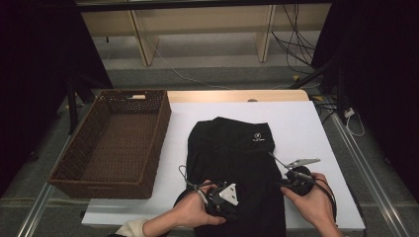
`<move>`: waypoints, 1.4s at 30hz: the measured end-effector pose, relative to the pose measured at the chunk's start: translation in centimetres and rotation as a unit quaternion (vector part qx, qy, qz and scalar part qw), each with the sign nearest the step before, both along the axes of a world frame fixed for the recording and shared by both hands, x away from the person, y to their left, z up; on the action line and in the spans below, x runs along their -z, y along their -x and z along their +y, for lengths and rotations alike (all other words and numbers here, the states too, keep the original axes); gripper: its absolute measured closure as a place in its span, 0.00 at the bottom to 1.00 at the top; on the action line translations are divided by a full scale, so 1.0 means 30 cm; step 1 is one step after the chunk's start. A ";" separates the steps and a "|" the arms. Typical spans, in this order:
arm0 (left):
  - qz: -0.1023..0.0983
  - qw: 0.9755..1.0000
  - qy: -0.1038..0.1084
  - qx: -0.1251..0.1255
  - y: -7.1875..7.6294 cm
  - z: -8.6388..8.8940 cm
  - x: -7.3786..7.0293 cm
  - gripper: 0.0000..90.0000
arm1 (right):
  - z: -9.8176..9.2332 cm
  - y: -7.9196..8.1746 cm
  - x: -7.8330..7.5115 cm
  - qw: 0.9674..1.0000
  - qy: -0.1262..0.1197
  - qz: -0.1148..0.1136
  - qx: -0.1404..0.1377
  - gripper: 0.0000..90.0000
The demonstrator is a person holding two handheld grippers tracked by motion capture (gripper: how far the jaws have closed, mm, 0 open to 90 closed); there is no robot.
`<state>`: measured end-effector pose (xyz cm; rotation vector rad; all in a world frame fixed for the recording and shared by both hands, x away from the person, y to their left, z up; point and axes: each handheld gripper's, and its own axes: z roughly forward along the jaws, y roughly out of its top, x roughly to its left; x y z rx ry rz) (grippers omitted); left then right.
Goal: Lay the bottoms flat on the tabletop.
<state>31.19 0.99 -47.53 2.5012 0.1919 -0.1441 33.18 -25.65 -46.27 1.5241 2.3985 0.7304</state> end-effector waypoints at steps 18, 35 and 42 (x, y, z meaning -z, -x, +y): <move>-0.019 0.999 0.033 -0.024 -0.002 0.060 -0.080 0.71 | 0.004 0.052 -0.023 0.999 0.022 0.023 0.003 0.90; -0.052 0.985 0.003 -0.166 -0.057 0.339 -0.051 0.47 | 0.307 0.045 -0.040 0.988 -0.076 -0.029 -0.134 0.74; -0.053 0.988 -0.007 -0.142 -0.036 0.330 -0.008 0.58 | 0.442 0.026 -0.001 0.978 -0.094 -0.001 -0.184 0.72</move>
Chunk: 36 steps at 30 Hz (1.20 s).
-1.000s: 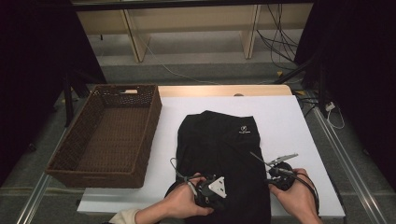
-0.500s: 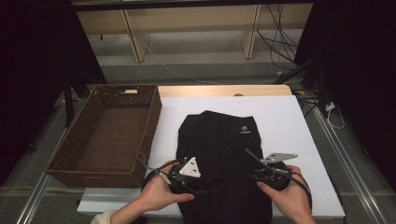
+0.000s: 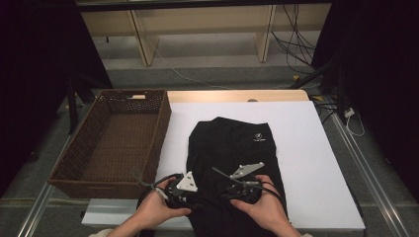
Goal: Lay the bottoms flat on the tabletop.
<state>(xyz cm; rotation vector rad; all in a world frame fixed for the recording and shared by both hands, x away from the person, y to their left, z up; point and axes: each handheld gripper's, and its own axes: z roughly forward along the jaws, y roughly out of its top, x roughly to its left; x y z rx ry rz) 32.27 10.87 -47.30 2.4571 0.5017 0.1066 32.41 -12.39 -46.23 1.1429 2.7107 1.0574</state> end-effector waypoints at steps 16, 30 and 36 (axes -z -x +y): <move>-0.019 0.999 0.014 -0.028 -0.022 0.082 -0.090 0.98 | 0.085 -0.027 -0.003 0.989 -0.040 0.092 0.111 1.00; -0.042 0.998 0.004 -0.055 -0.035 0.100 -0.091 0.96 | 0.116 0.000 0.009 0.997 -0.049 0.051 0.021 0.76; -0.057 0.996 0.045 -0.054 -0.026 0.099 -0.114 0.96 | 0.164 0.031 0.031 0.998 -0.044 0.054 -0.010 0.70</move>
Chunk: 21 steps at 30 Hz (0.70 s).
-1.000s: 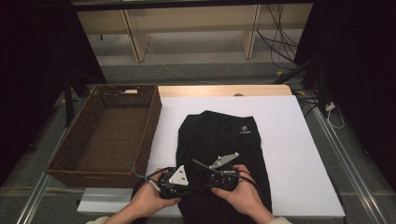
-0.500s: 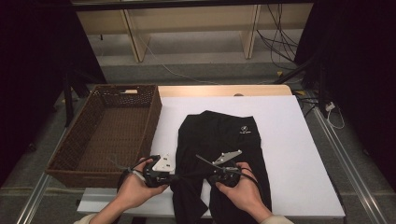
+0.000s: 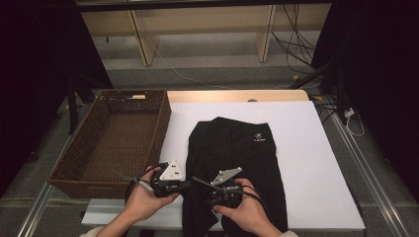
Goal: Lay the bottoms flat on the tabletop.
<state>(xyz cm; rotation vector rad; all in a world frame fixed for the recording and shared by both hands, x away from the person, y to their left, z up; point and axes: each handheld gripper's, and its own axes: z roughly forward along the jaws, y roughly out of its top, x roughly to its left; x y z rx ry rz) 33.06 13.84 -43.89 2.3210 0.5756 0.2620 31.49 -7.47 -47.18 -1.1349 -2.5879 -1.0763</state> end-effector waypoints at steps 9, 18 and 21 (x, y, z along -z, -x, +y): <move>-0.003 1.000 -0.023 -0.008 -0.009 -0.004 0.029 0.96 | 0.019 0.035 -0.017 0.999 -0.013 0.016 -0.025 0.71; -0.002 1.000 -0.006 0.005 -0.002 -0.036 0.041 0.95 | 0.036 0.053 -0.039 0.998 -0.050 0.024 -0.013 0.70; -0.005 1.000 0.002 0.005 -0.001 -0.037 0.042 0.94 | 0.041 0.055 -0.014 1.000 -0.015 0.017 -0.007 0.91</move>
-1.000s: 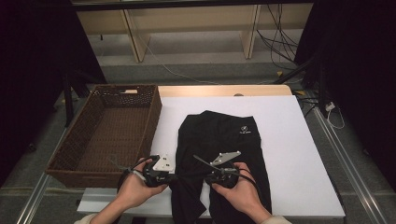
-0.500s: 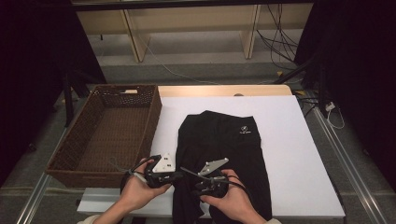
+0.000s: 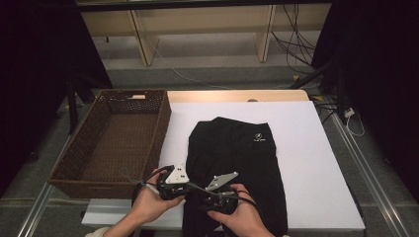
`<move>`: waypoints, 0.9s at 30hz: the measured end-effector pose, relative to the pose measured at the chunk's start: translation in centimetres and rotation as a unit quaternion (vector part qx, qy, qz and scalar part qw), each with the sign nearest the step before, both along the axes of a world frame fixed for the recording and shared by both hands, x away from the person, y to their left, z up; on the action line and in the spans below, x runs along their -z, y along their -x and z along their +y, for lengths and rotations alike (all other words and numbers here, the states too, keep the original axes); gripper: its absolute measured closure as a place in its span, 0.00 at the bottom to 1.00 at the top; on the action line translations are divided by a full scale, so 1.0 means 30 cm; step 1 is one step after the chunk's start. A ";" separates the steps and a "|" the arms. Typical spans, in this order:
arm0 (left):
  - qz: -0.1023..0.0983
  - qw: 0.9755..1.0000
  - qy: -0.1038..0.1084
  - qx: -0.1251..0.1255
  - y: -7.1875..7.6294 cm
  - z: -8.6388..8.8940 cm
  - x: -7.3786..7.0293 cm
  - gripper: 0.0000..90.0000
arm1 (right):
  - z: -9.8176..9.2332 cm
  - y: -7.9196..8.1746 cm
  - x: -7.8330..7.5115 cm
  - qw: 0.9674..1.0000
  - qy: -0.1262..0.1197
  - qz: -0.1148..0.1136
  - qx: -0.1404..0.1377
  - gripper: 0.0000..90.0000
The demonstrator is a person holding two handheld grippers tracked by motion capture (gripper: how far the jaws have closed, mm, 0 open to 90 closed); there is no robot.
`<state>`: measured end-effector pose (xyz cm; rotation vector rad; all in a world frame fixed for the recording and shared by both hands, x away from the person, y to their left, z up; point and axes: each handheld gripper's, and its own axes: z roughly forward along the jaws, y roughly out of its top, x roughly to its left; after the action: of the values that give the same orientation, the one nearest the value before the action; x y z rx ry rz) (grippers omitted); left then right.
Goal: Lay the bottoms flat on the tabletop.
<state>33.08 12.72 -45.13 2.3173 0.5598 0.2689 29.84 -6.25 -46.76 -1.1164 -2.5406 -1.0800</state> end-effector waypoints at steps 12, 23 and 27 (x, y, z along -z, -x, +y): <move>0.018 1.000 -0.001 0.002 -0.003 0.040 -0.046 0.72 | -0.038 0.007 -0.083 0.999 -0.012 0.040 0.033 1.00; 0.071 0.997 -0.035 0.003 0.004 0.039 -0.011 0.64 | 0.078 0.060 -0.047 0.996 -0.050 0.050 -0.052 0.99; 0.079 0.997 -0.026 -0.008 0.001 0.043 -0.012 0.62 | 0.086 0.051 0.015 0.991 0.000 -0.010 -0.135 0.95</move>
<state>33.07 14.02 -44.78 2.3999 0.6571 0.1102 28.30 -3.68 -47.22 -0.7355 -2.6092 -1.0258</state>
